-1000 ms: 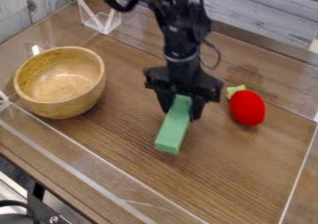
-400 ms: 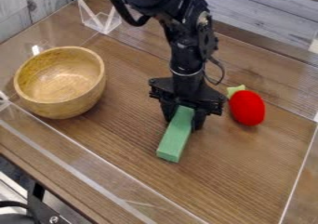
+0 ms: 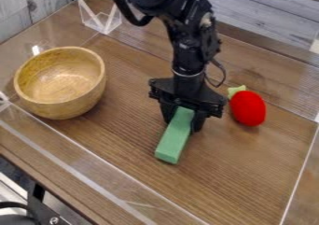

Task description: Remove the green block from the brown bowl and put it on the table

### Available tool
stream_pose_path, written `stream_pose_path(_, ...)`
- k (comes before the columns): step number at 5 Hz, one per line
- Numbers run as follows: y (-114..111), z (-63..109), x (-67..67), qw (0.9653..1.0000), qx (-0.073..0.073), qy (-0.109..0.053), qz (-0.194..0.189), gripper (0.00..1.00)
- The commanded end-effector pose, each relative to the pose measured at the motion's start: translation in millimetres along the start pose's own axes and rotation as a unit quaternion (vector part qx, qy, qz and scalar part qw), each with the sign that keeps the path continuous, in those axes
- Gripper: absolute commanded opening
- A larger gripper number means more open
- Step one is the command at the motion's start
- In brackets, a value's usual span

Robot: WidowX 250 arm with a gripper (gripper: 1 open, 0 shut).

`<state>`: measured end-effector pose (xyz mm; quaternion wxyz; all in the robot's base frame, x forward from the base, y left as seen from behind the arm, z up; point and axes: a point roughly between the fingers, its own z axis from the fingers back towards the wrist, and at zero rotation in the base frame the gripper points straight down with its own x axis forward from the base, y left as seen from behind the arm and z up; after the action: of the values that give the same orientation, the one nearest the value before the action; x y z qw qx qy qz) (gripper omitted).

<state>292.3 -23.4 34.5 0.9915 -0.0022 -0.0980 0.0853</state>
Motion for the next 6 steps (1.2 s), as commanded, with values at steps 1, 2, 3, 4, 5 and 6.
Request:
stream_pose_path(1,-6.5,36.3,13.4,0.9988,-0.004,-0.049,0.004,0.00)
stream_pose_path(2,-13.7,56.0,8.4,0.9979,-0.003,-0.063,0.013,0.00)
stream_pose_path(3,-25.9,63.5,-4.1,0.9976,0.001,-0.063,0.029,0.00)
stream_pose_path(4,-43.9,62.0,-23.2,0.9973,-0.002,-0.055,0.048,0.00)
stream_pose_path(5,-63.2,51.3,-41.4,0.9966,-0.016,-0.043,0.068,0.00)
stream_pose_path(6,-71.2,36.5,-50.7,0.9960,-0.025,-0.030,0.080,0.00)
